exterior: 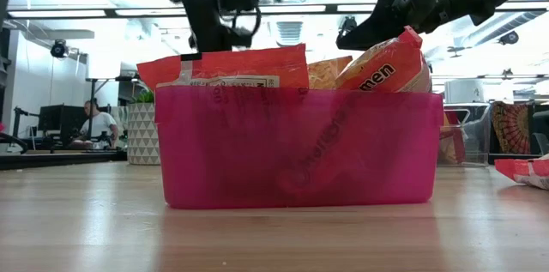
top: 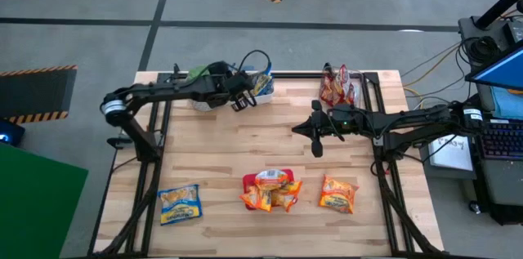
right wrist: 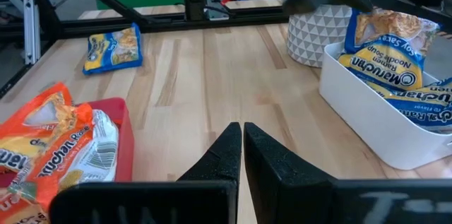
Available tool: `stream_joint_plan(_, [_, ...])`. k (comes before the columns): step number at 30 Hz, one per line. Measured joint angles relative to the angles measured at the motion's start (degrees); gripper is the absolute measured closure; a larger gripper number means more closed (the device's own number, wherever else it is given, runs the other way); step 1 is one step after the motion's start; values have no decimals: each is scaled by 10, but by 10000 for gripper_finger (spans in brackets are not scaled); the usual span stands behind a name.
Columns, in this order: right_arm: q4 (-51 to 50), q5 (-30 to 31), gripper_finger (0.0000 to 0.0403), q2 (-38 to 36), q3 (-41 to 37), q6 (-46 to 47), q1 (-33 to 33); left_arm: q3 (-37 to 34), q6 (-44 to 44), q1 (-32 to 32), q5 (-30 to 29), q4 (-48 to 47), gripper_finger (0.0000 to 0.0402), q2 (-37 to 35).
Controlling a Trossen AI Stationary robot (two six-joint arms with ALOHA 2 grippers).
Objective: Sort Maruchan noodles
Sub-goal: Put the orange noodle pack into the red bin
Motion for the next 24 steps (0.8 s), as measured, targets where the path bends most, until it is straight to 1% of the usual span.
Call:
stream_joint_plan(1, [1, 0, 394, 0, 0, 6, 0, 0, 0, -11, 3, -7, 235, -10])
stream_joint_plan(3, [1, 0, 394, 0, 0, 18, 0, -2, 0, -35, 30, -17, 236, -32])
stream_joint_plan(8, [-1, 0, 394, 0, 5, 61, 0, -6, 3, -100, 139, -12, 246, -75])
stream_joint_plan(12, [-14, -7, 394, -1, 19, 104, 0, -22, 23, -155, 198, 13, 258, -99])
stream_joint_plan(17, [-106, -36, 394, -1, 56, 152, 6, -94, 48, -214, 254, 113, 272, -140])
stream_joint_plan(20, [-183, -37, 394, -1, 85, 177, 23, -150, 50, -240, 267, 183, 277, -169])
stream_joint_plan(24, [-280, -38, 394, -1, 123, 224, 57, -221, 48, -262, 267, 291, 279, -207])
